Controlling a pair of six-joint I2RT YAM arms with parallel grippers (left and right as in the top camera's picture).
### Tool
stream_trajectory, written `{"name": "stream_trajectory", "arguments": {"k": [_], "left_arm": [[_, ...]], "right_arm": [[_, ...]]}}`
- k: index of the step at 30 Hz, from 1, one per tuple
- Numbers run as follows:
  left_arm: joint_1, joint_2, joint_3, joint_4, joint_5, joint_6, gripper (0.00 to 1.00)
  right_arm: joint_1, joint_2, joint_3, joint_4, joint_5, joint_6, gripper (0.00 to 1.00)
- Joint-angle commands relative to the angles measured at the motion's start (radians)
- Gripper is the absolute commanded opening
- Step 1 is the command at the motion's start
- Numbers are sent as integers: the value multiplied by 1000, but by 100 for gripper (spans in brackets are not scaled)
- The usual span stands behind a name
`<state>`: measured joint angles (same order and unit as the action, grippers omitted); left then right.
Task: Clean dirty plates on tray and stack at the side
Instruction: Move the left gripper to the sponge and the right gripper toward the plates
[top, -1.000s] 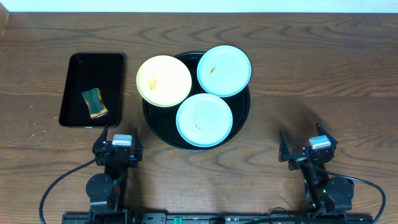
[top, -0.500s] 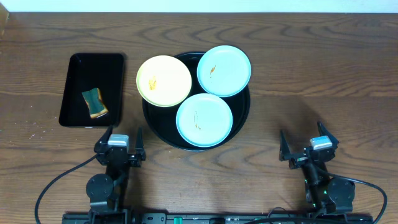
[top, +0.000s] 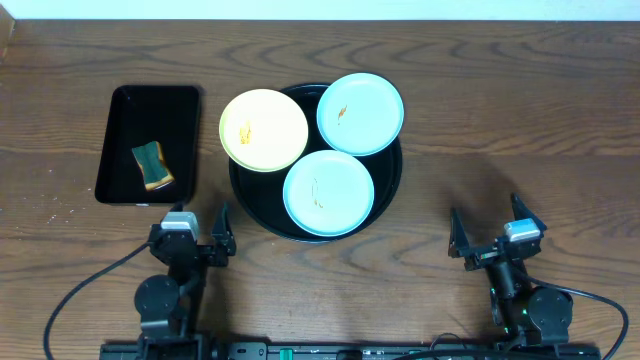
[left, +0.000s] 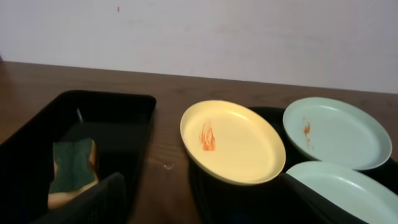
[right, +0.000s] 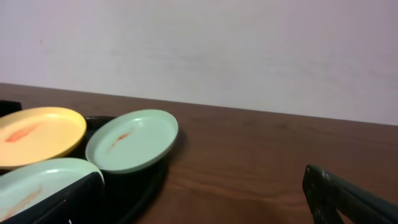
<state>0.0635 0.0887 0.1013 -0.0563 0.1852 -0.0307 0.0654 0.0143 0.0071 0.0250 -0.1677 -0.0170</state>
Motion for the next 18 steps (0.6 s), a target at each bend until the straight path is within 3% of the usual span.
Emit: {"name": "stream_trajectory", "arguments": {"k": [1,11,18], "left_arm": [[-4,68,96,5,16,-20,77],[-4,338,333,-47,17,-20,77],[-4,438,431,-93,16,-20,77]], "right_arm": [[8,-7,6,5,-35,24,99],[8,29,60,6,-51,24,99],[8,150,151,6,-79,32,99]]}}
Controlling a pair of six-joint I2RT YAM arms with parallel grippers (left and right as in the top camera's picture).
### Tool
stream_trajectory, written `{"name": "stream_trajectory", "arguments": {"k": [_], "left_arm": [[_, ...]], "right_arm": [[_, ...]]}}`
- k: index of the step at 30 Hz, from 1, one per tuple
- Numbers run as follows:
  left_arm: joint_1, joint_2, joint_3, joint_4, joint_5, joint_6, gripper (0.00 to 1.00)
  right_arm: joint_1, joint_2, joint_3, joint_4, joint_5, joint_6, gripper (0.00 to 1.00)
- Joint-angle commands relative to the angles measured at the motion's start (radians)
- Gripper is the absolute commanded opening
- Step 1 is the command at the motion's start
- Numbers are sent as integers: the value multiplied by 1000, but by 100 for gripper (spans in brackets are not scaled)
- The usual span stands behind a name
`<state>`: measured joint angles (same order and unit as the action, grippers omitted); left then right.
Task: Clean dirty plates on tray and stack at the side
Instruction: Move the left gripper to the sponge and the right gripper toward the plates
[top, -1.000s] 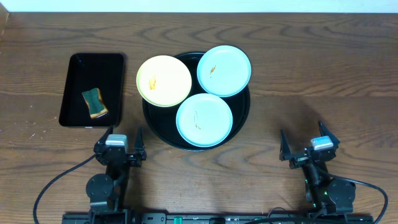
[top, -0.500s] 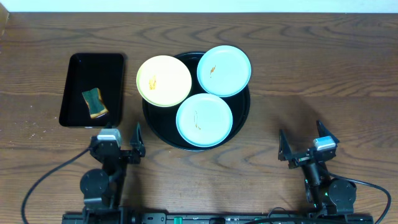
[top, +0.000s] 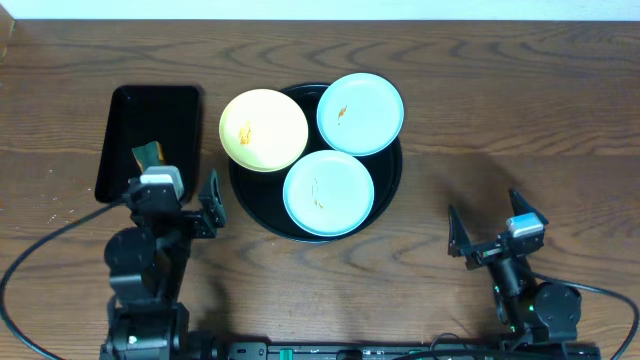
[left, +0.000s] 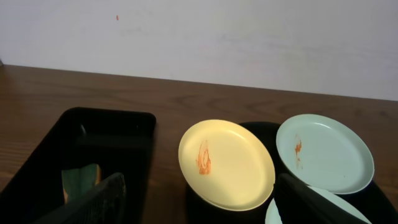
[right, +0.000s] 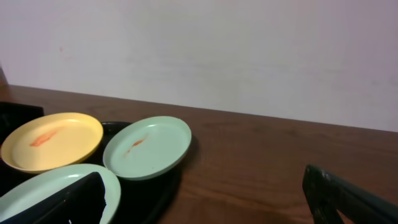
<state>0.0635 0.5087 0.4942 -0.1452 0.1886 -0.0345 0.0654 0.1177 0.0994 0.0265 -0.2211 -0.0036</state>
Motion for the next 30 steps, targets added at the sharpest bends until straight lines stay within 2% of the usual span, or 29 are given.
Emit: {"name": "stream_trajectory", "arguments": {"k": [1,9,16,30], "left_arm": [[-4,21,42,-5,13,-16,77],[-3,42,84,-64,12,-16,77],[-3,127,175,-145,13,-16,77],[-3,403,546,-470,13,-3,77]], "right_arm": [[8,70,74,4,-32,18,99],[8,339,251,4,-118,18,99],[8,594,434,-14,-219,18,99],[8,901,679,-57,-356,56,99]]}}
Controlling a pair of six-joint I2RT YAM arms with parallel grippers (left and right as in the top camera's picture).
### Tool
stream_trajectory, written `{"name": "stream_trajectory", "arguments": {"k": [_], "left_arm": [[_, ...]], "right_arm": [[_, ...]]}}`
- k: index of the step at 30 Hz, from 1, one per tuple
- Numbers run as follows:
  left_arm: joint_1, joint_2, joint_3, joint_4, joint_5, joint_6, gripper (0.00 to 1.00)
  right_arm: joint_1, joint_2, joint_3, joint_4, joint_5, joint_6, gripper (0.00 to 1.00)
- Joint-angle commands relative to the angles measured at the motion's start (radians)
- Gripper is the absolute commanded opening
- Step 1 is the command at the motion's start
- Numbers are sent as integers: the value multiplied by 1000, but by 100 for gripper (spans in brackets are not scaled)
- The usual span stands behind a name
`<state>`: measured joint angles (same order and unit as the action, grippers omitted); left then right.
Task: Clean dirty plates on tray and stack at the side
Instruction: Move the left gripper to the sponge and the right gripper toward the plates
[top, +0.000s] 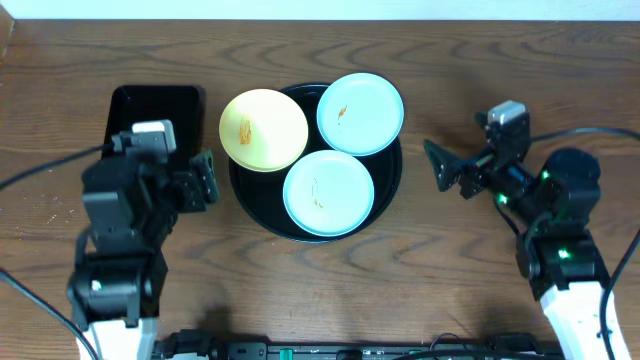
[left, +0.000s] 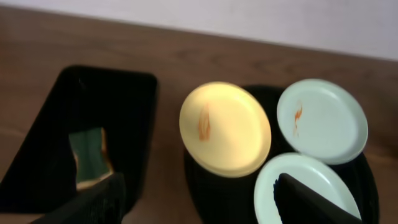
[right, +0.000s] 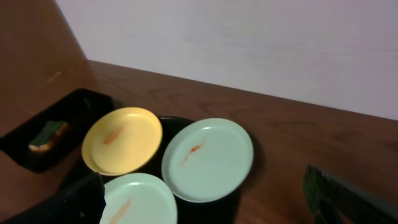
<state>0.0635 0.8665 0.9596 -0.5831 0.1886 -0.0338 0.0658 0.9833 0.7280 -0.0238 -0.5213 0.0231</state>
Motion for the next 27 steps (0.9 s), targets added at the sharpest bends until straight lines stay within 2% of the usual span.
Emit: {"name": "stream_trajectory", "arguments": {"k": [1,8,12,20,27], "left_arm": [[-3,72,122,-67,13,0,77],[-3,243,384,-330,16,33,77],[-3,327,485,-446,67,40,77],[-3,385,494,-460,111,35,77],[-3,394,491,-523,141,5,77]], "right_arm": [[8,53,68,-19,-62,29,99],[8,161,222,-161,-100,28,99],[8,231,317,-252,-148,27,99],[64,387,477,-426,-191,5,99],[91,447,477,-442,-134,10,99]]}}
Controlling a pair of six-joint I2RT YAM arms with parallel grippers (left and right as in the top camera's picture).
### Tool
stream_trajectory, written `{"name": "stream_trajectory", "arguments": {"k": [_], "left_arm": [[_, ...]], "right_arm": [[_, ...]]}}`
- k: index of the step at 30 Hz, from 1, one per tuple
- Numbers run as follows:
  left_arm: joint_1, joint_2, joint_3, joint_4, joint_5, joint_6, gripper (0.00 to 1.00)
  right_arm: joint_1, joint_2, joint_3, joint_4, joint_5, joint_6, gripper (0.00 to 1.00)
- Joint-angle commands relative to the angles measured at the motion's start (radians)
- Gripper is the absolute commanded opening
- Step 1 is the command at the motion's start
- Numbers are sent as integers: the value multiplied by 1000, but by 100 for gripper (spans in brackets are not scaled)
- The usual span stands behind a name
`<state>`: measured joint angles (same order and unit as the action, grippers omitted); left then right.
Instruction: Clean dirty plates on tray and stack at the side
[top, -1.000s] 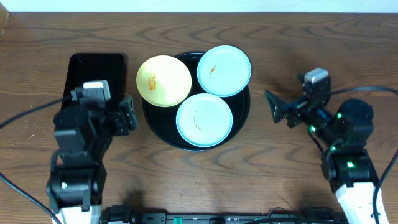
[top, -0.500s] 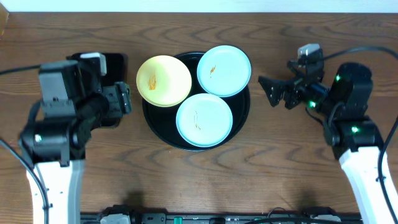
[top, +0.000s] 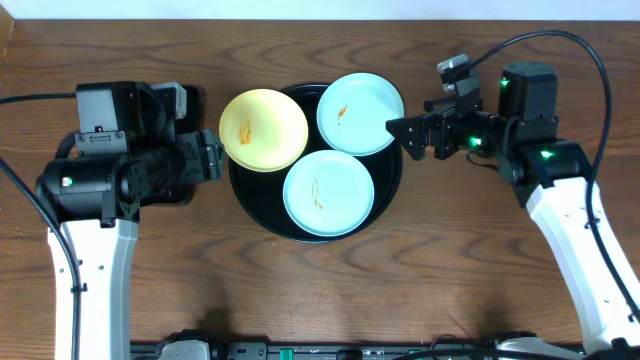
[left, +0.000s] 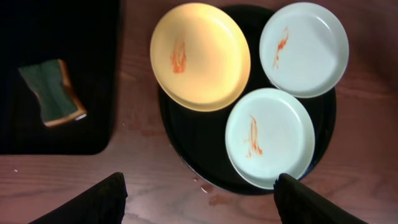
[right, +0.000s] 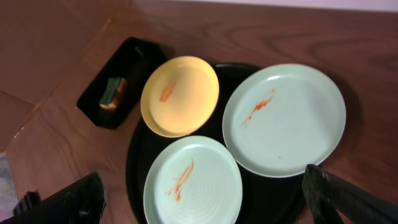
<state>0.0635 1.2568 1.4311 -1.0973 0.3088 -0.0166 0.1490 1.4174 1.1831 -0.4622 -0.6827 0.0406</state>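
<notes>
Three stained plates lie on a round black tray (top: 388, 180): a yellow plate (top: 263, 130) at the left, a pale blue plate (top: 360, 113) at the back right, and another pale blue plate (top: 328, 193) in front. Each bears an orange smear. My left gripper (top: 207, 160) hangs open just left of the round tray, high above the table. My right gripper (top: 408, 137) is open off the tray's right rim. From above, the left wrist view takes in the yellow plate (left: 200, 56) with the left gripper (left: 199, 208) empty. The right gripper (right: 205, 211) is empty too.
A green and tan sponge (left: 53, 92) lies in a black rectangular tray (left: 93, 124) left of the round tray. In the overhead view my left arm covers most of that tray. Bare wooden table (top: 330, 290) lies in front of and to the right of the round tray.
Both arms have risen and their wrist cameras look more steeply down. My right gripper has moved left, close to the round tray's right rim. The plates and sponge lie as before.
Both arms were low at the table's front edge with open grippers. Then the left arm stood nearer the sponge tray. Later both arms were raised, left by the sponge tray, right beside the round tray. Now both hang open on either side of the plates.
</notes>
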Motion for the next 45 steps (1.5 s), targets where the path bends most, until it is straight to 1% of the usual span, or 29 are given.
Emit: {"name": "stream_trajectory", "arguments": {"k": [1,4,5,7,9,11,14,16,17,18,23,26,32,37,45], "left_arm": [[-3,4,18,-10,21,-12,77],[-3,4,18,-9,21,-12,77],[-3,4,18,-9,21,-12,77],[-3,4,18,-10,19,-11,77],[-3,5,18,-4,1,-11,77],[-2,9,18,3,-34,-24,77],[12,30,19,2,-149,-108,77],[31,53,21,2,-180,-121,77],[44,71,26,2,-188,-121,77],[57,89,34,2,-192,-121,80],[120,222,78,6,-251,-115,81],[150,298,84,37,-296,-113,81],[211,426,84,148,-299,-118,81],[245,539,84,242,-299,-52,81],[267,712,84,253,-291,66,80]], "right_arm": [[8,17,21,-3,27,6,99],[9,29,21,2,25,77,99],[9,29,21,1,19,77,99],[10,31,21,-8,24,74,91],[13,34,21,-21,32,70,90],[28,40,20,-40,77,71,89],[82,55,20,-74,209,71,89],[127,67,20,-81,271,73,89],[157,75,21,-81,306,85,90],[174,81,21,-80,328,96,90],[249,127,21,-84,402,130,90],[264,157,21,-89,406,131,90],[264,203,20,-104,405,127,89],[265,219,20,-108,406,126,90],[265,219,19,-115,409,119,90]]}}
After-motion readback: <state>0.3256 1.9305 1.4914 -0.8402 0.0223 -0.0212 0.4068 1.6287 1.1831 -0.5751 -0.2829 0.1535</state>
